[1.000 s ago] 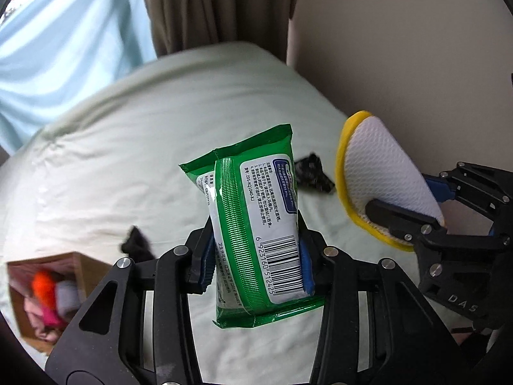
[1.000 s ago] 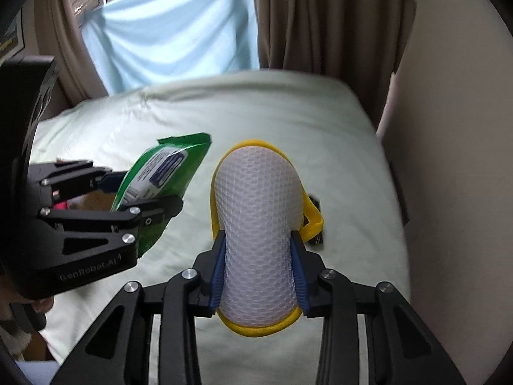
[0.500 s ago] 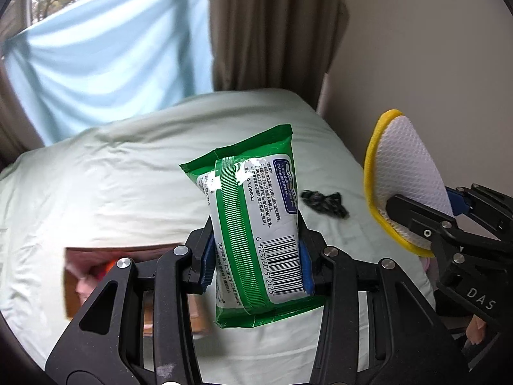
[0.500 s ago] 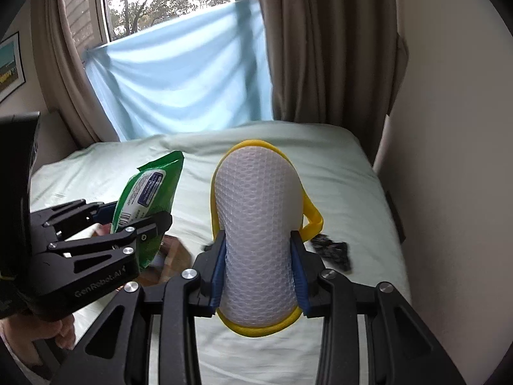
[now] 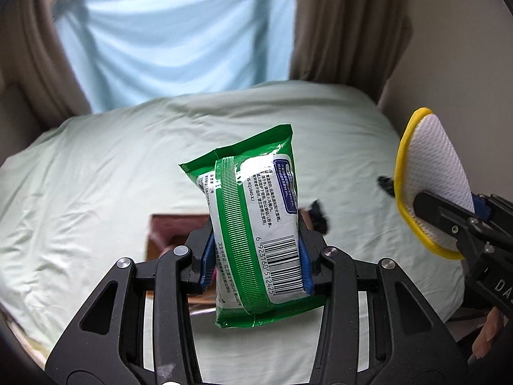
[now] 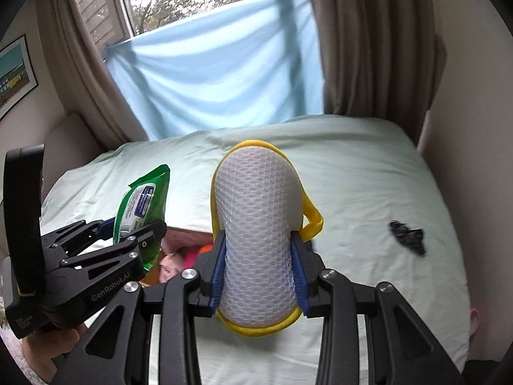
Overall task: Organize soft objects
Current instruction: 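Carry the green packet and yellow-rimmed pad into the box and release both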
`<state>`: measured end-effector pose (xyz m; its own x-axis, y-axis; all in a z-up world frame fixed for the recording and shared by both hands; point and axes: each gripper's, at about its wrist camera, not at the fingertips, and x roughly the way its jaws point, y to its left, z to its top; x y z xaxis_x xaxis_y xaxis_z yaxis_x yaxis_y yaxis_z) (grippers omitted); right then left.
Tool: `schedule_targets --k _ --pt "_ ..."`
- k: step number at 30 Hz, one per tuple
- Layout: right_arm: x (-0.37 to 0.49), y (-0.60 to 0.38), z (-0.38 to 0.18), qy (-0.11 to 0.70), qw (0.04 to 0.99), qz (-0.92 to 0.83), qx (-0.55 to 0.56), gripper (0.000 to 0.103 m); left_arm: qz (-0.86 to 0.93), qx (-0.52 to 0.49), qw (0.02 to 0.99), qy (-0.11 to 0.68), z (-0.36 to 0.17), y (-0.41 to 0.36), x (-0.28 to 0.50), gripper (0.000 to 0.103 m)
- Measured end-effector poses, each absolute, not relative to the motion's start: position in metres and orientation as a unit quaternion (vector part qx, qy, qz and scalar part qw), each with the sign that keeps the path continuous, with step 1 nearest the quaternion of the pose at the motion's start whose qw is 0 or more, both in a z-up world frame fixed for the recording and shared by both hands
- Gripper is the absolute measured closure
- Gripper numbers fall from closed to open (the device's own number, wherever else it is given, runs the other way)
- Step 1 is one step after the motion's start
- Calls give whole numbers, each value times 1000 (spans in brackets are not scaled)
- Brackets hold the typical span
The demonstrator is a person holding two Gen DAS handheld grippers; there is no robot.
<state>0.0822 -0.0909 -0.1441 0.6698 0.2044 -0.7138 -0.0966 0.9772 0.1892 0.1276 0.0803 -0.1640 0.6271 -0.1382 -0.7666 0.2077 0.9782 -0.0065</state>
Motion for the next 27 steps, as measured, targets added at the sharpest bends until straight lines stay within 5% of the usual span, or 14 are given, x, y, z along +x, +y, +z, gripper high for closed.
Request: schedule_targets --k 16,27 --pt "162 -13 -276 565 813 60 131 70 -67 17 832 550 -262 189 174 65" --pt "198 -25 -340 622 759 3 191 64 -70 43 794 603 -336 161 219 65"
